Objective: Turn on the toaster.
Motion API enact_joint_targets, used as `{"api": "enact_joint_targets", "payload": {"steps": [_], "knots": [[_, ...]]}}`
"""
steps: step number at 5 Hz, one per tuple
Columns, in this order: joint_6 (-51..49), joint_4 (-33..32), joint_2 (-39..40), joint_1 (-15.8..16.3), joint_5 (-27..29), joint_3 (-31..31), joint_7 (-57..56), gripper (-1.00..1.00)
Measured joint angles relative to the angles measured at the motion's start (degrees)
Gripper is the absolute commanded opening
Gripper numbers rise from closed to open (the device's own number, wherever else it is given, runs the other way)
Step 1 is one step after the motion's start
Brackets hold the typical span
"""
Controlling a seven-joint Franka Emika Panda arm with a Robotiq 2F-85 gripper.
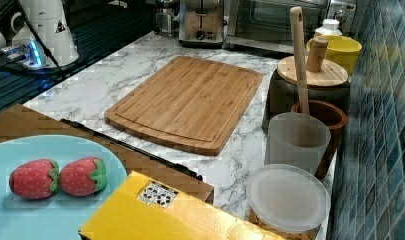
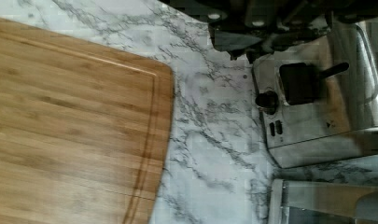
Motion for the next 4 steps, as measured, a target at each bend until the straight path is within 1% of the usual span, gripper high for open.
{"api": "enact_joint_targets", "payload": {"steps": [1, 2, 3, 4], "knots": [[-0.67, -0.78, -0.06, 0.12, 2.71, -0.51, -3.27, -1.00], [1.15, -0.78, -0.02, 0.31, 3.96, -0.10, -3.78, -1.00], [1.51, -0.78, -0.01, 0.51, 4.50, 1.24, -3.80, -1.00], [1.57, -0.45, 0.91, 1.59, 4.53, 1.81, -3.78, -1.00]]}}
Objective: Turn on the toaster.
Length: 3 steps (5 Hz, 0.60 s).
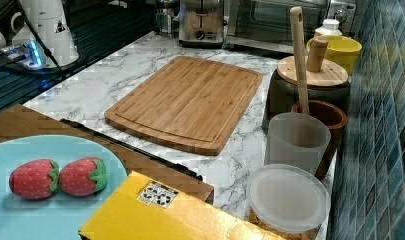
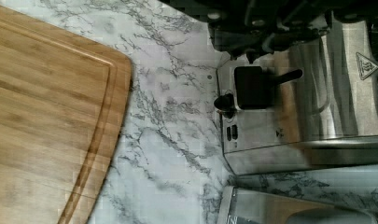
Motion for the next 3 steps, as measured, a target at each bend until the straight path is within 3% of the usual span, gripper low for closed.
{"api": "enact_joint_targets", "payload": {"steps": [3], "knots": [[3.75, 0.11, 6.65, 0.90, 4.50, 1.43, 0.00, -1.00]]}}
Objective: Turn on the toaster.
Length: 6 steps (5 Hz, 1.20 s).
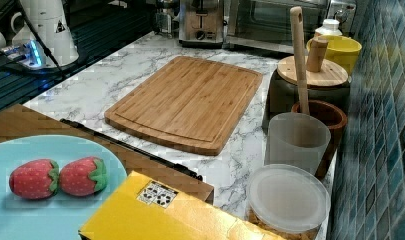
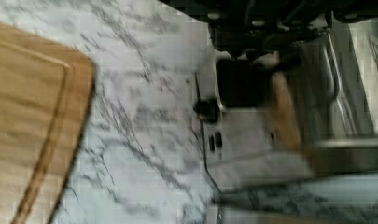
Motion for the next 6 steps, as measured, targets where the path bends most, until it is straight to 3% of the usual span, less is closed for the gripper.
{"api": "enact_joint_targets", "payload": {"steps": [1, 6], "knots": [[3.36, 0.11, 2.10, 0.07, 0.25, 0.87, 0.28, -1.00], [0.90, 1.34, 3.93, -0.03, -0.55, 0.41, 1.62, -1.00]]}}
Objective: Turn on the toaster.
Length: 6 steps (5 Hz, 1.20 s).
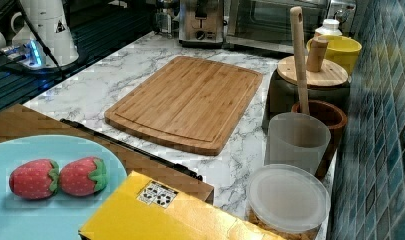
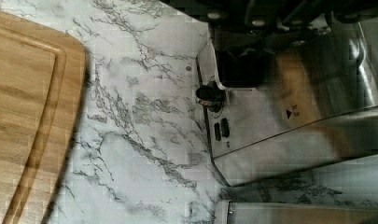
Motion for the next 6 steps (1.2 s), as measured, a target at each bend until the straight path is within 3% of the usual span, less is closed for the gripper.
{"api": "enact_joint_targets", "payload": {"steps": [2, 6], "knots": [[2.55, 0.11, 3.87, -0.21, 0.57, -0.04, 0.00, -1.00], [2.41, 0.56, 4.23, 0.35, 0.41, -0.83, 1.93, -1.00]]}}
